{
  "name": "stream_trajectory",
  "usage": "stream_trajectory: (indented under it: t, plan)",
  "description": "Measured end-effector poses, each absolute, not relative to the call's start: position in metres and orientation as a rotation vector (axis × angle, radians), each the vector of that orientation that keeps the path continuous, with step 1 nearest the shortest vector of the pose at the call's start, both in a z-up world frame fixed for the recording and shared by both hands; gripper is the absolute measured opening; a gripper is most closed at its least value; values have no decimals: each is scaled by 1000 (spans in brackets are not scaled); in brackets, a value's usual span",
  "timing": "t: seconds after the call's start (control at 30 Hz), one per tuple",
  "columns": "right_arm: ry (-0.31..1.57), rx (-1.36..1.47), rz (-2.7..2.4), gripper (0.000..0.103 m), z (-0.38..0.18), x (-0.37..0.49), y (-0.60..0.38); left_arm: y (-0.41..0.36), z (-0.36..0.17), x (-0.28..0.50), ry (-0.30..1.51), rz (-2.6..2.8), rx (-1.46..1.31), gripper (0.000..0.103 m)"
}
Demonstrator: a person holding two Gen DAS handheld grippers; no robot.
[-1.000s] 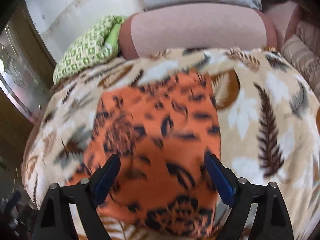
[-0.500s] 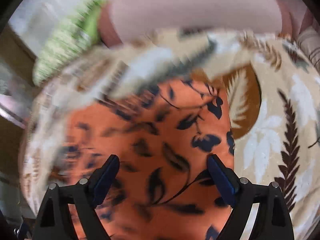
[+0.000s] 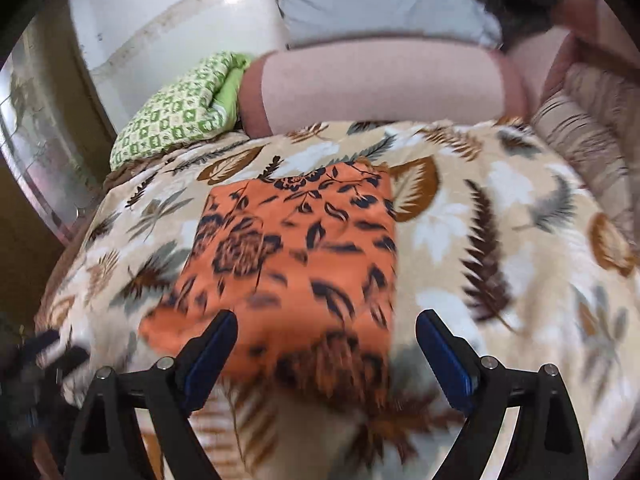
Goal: Fold small clothes
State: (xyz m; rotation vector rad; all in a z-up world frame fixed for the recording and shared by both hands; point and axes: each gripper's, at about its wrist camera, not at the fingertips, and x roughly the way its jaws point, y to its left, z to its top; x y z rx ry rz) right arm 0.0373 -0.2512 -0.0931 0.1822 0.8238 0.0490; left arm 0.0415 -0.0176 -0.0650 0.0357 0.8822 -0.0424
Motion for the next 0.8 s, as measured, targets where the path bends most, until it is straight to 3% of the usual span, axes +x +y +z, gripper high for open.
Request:
stream_trajectory:
  t: [0.17,0.3,0.8]
  plan:
    - [778,118,9,93,-76,-12,-245,-22,-50,25,839,-42,6,84]
    - [750,97,15,93,-62,-33,-236,-28,-38,18,813,-41,28,92]
    - [742,39,16,93,-44,-35,-217,-34,-22,-5,787,-38,65,94]
